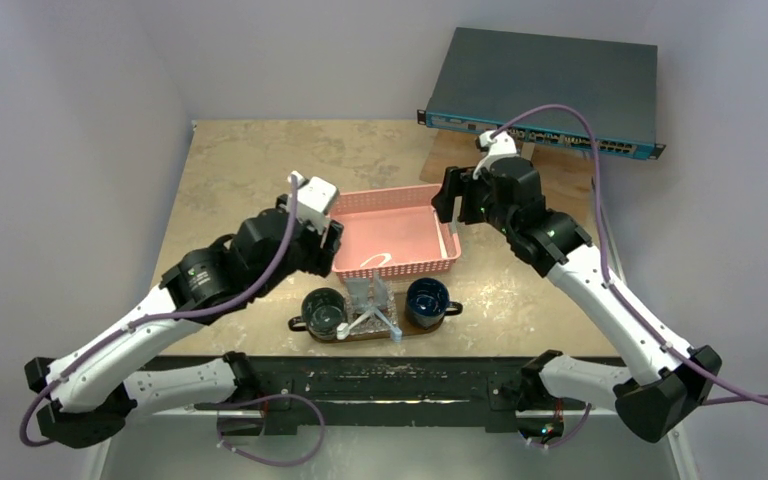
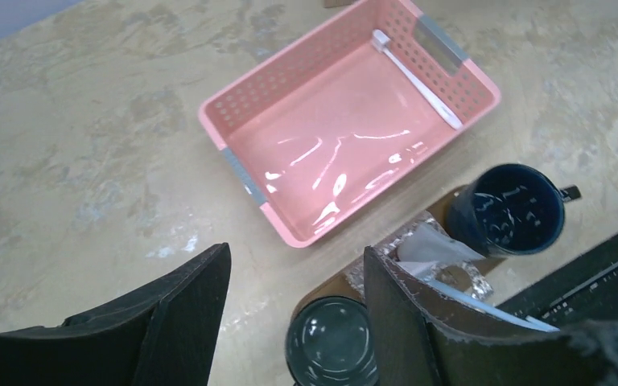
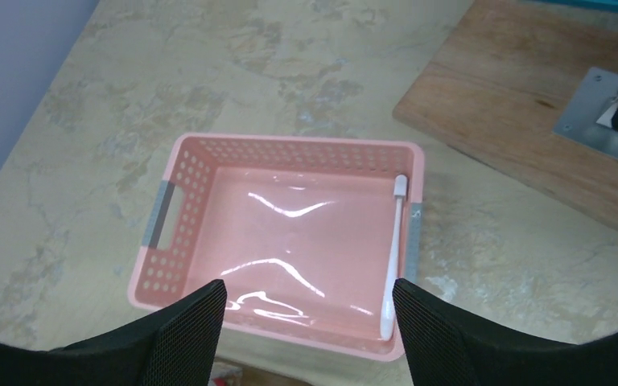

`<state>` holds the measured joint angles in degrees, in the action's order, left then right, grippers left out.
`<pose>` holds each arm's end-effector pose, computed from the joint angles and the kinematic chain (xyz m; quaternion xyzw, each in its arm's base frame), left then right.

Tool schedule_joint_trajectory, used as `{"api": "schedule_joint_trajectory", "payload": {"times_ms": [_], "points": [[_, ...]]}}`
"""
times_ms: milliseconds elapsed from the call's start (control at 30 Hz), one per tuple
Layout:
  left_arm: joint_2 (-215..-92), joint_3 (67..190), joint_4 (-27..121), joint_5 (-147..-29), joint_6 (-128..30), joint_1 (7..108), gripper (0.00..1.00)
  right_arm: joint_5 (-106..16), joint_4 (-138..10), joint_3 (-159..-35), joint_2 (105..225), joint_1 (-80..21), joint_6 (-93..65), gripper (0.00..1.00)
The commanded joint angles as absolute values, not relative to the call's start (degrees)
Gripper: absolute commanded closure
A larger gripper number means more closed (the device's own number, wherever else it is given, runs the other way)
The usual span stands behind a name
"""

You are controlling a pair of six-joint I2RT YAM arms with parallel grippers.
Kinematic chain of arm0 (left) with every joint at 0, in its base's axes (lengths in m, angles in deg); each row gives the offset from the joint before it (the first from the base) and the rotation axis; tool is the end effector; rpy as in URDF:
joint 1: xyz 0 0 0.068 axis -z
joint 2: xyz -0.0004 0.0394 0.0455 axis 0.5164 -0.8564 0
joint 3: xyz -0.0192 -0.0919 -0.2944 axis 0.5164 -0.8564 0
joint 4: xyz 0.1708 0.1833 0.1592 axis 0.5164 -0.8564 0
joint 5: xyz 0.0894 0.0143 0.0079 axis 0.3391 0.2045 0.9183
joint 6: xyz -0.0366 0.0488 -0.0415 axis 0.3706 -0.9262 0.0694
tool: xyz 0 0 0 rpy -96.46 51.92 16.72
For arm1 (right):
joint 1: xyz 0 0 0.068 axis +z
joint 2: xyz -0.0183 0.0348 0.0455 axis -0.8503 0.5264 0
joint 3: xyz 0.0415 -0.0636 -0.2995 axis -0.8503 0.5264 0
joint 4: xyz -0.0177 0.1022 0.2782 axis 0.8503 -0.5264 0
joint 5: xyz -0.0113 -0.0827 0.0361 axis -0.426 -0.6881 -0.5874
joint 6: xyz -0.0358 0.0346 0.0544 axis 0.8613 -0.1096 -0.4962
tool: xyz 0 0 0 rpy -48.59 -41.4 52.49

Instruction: Prepare toiletry sets of a toothbrush and toothpaste on the tray

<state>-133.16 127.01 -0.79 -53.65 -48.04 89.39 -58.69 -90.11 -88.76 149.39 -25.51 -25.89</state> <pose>0.1373 -0.1704 0.4288 0.2218 0.8227 -0.1220 0.5091 0.2549 0.1555 0.3999 -0.0713 0.8385 0.1911 0.5053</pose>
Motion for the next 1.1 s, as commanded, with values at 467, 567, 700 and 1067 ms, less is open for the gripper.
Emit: {"api": "schedule_joint_trajectory", "payload": {"times_ms": [467,567,700,1067], "points": [[-125.24,125.22,1.94,-71.07,-47.78,51.98,0.39,-71.42,-92.7,-91.3,139.04,-36.8,-26.23,0.17],[-122.3,123.1,2.75,-71.65,-46.68,51.75,0.4,-68.69,-92.11,-88.98,135.46,-36.84,-26.05,0.17],[-116.76,119.02,4.14,-73.97,-46.19,51.75,0.41,-65.67,-90.23,-84.32,130.18,-36.84,-25.26,0.15],[-102.5,109.11,4.4,-78.23,-44.67,51.75,0.4,-61.89,-85.99,-74.54,123.55,-36.88,-26.21,0.05]]}}
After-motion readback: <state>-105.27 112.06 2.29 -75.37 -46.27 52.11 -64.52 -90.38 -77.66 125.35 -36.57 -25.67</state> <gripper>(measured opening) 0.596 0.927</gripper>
